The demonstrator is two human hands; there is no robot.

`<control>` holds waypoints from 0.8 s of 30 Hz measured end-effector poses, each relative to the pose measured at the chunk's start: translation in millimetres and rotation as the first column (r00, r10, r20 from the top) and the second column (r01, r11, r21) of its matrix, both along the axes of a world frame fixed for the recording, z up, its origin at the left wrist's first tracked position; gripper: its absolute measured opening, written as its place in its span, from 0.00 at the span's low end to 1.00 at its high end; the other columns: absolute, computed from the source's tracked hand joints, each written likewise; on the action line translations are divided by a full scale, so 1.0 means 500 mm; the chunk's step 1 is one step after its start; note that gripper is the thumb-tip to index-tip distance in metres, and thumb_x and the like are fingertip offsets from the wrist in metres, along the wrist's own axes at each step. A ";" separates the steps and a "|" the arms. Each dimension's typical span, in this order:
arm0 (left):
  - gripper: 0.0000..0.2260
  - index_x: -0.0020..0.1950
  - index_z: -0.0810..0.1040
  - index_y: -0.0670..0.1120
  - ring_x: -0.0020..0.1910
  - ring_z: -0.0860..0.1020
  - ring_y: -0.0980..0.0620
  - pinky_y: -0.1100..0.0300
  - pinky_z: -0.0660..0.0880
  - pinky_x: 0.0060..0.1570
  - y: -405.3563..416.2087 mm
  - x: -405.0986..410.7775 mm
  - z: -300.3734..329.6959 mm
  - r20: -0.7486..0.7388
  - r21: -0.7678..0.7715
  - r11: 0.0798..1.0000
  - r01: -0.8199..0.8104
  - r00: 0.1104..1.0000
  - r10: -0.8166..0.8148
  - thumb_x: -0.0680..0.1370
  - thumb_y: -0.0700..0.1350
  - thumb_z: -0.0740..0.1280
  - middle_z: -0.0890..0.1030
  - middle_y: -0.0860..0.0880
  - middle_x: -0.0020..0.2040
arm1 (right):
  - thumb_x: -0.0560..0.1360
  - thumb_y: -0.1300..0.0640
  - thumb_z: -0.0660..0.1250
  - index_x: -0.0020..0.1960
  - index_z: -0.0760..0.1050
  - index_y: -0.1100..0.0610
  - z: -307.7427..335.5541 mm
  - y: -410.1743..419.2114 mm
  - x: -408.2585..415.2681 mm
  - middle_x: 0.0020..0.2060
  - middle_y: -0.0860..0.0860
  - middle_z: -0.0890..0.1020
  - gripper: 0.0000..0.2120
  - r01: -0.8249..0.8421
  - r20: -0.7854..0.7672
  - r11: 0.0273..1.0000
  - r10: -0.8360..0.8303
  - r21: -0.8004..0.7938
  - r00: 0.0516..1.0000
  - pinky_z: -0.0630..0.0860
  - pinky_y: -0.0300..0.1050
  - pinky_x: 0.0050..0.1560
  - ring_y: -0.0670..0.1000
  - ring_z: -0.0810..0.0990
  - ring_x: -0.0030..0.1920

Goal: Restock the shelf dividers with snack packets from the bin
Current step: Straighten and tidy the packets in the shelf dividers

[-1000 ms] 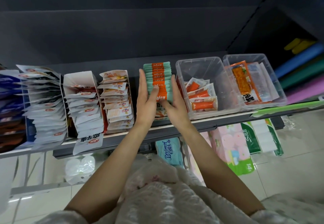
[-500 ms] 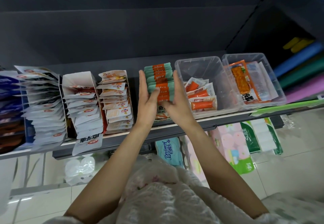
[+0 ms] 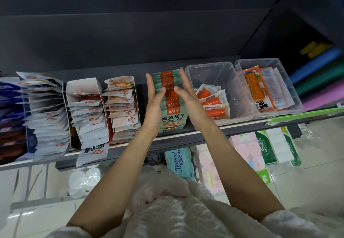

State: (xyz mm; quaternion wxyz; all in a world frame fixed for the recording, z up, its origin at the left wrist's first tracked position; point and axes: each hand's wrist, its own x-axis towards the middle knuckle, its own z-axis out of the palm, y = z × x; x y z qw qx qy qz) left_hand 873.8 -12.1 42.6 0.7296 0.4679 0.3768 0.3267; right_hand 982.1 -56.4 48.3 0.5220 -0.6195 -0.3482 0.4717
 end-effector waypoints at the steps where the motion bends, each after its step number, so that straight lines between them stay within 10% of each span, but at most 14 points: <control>1: 0.27 0.77 0.43 0.59 0.69 0.70 0.51 0.49 0.68 0.67 -0.001 0.001 -0.002 0.014 0.000 1.000 0.005 1.000 -0.005 0.83 0.45 0.54 0.64 0.49 0.75 | 0.79 0.50 0.58 0.77 0.49 0.45 -0.003 -0.001 0.000 0.75 0.42 0.57 0.30 -0.002 0.009 1.000 0.002 0.004 1.000 0.65 0.49 0.71 0.46 0.62 0.72; 8: 0.28 0.77 0.48 0.59 0.77 0.52 0.54 0.47 0.55 0.75 0.012 0.006 -0.003 -0.161 0.272 0.962 -0.021 0.985 0.067 0.80 0.54 0.56 0.50 0.53 0.79 | 0.82 0.54 0.54 0.78 0.47 0.53 -0.009 0.018 -0.002 0.77 0.49 0.44 0.27 -0.055 0.624 0.997 0.076 -0.052 0.777 0.51 0.57 0.76 0.49 0.42 0.77; 16: 0.21 0.76 0.58 0.51 0.76 0.38 0.57 0.57 0.40 0.72 0.031 0.009 0.005 -0.514 0.509 0.828 0.236 0.855 0.072 0.84 0.52 0.52 0.43 0.57 0.78 | 0.83 0.54 0.52 0.77 0.52 0.53 0.038 -0.031 0.016 0.77 0.48 0.51 0.24 0.062 0.635 0.992 -0.118 0.111 0.764 0.48 0.24 0.68 0.41 0.49 0.75; 24: 0.18 0.72 0.68 0.47 0.65 0.70 0.61 0.62 0.67 0.67 -0.005 -0.048 0.070 -0.335 0.662 0.744 0.087 0.923 0.190 0.81 0.44 0.60 0.73 0.52 0.67 | 0.78 0.55 0.55 0.70 0.67 0.57 0.015 -0.103 0.006 0.69 0.52 0.71 0.22 0.057 0.839 0.987 -0.159 0.152 0.521 0.53 0.57 0.74 0.52 0.58 0.74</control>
